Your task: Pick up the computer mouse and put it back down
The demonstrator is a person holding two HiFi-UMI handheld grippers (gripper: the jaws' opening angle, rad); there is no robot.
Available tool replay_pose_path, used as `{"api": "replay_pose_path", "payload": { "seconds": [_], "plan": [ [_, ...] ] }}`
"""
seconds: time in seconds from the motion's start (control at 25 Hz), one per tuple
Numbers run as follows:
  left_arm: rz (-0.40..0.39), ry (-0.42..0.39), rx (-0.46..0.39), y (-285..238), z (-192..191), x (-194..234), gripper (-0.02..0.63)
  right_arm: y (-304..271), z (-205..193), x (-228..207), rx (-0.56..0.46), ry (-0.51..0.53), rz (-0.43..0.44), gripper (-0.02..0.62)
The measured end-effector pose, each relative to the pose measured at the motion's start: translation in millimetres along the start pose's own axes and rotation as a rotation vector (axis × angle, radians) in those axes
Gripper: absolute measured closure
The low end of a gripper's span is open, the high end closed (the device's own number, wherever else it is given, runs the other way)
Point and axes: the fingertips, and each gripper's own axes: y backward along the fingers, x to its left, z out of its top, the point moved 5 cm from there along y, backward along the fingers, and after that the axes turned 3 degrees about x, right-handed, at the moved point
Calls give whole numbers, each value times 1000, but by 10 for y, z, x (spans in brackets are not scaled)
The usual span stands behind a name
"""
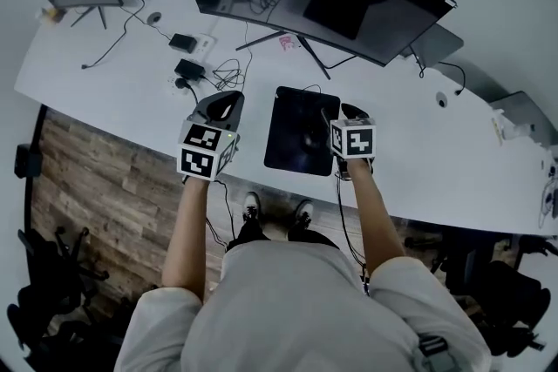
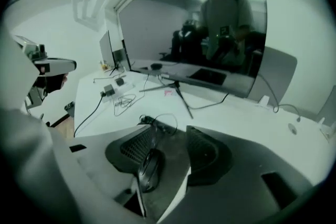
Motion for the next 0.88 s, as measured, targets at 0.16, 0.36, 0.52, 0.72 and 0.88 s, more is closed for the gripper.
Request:
{"api": "replay_pose_path", "payload": {
  "seconds": [0.16,0.36,0.52,0.72,0.88],
  "plan": [
    [-5,-57,-82,17,460,-33,588,493,458,-219,-172,0,-43,509],
    [-10,-130,-212,61,1121,-117,588,1177,1025,-356,-363,84,-83,580],
    [-22,-187,-304,186,1564,-280,588,1720,1352,-352,-508,150,-80,581],
    [-71,-257,-398,392,1961,-591,588,2264,1560,-328,-610,214,-90,581],
    [-83,-314,-454,571,2145,-728,588,2518,1673,-217,-653,255,-90,581]
  ]
}}
